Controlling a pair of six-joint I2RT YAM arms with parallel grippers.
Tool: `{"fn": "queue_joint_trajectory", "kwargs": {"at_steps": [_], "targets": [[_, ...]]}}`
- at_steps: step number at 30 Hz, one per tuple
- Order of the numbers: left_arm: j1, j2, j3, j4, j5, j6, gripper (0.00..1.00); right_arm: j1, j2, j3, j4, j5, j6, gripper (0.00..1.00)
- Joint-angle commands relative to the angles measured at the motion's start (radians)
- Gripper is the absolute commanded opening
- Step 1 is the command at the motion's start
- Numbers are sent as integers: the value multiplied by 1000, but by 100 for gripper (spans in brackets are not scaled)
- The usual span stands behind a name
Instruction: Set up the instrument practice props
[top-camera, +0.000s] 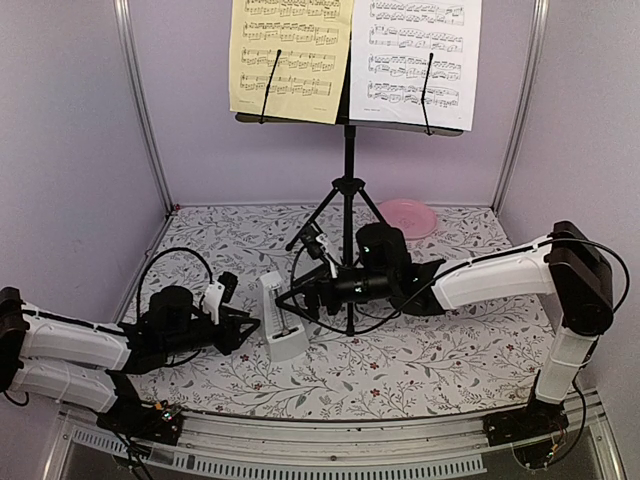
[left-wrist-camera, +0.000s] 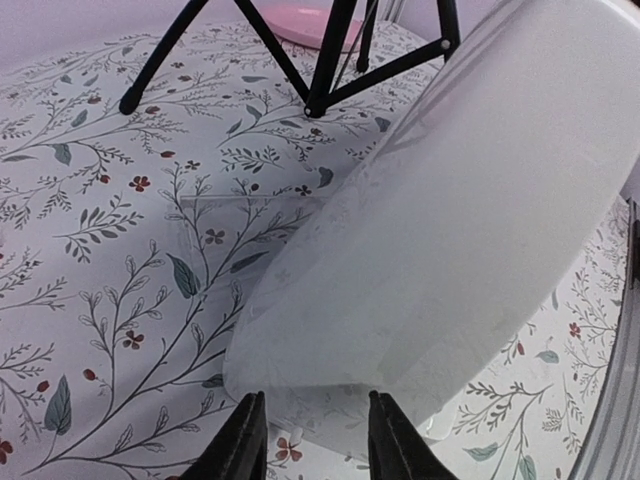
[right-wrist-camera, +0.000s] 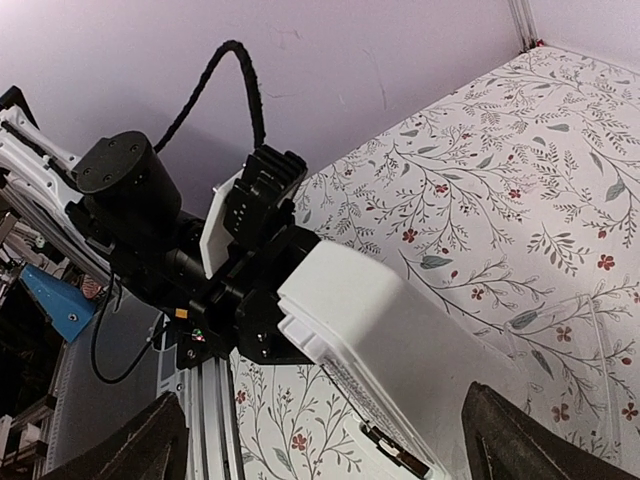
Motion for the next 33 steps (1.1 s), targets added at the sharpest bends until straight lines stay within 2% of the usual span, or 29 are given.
{"fn": "queue_joint_trajectory", "kwargs": {"at_steps": [1, 12, 21, 33], "targets": [[9, 2, 22, 11, 2, 18, 36, 7, 21, 30, -52, 59, -21, 96], [9, 26, 34, 16, 1, 23, 36, 9, 111, 99, -80, 39, -41, 89], [8, 28, 28, 23, 4, 20, 36, 11, 124, 133, -107, 70, -25, 71], [9, 28, 25, 23, 5, 28, 36, 9, 124, 143, -136, 109, 9, 61]]}}
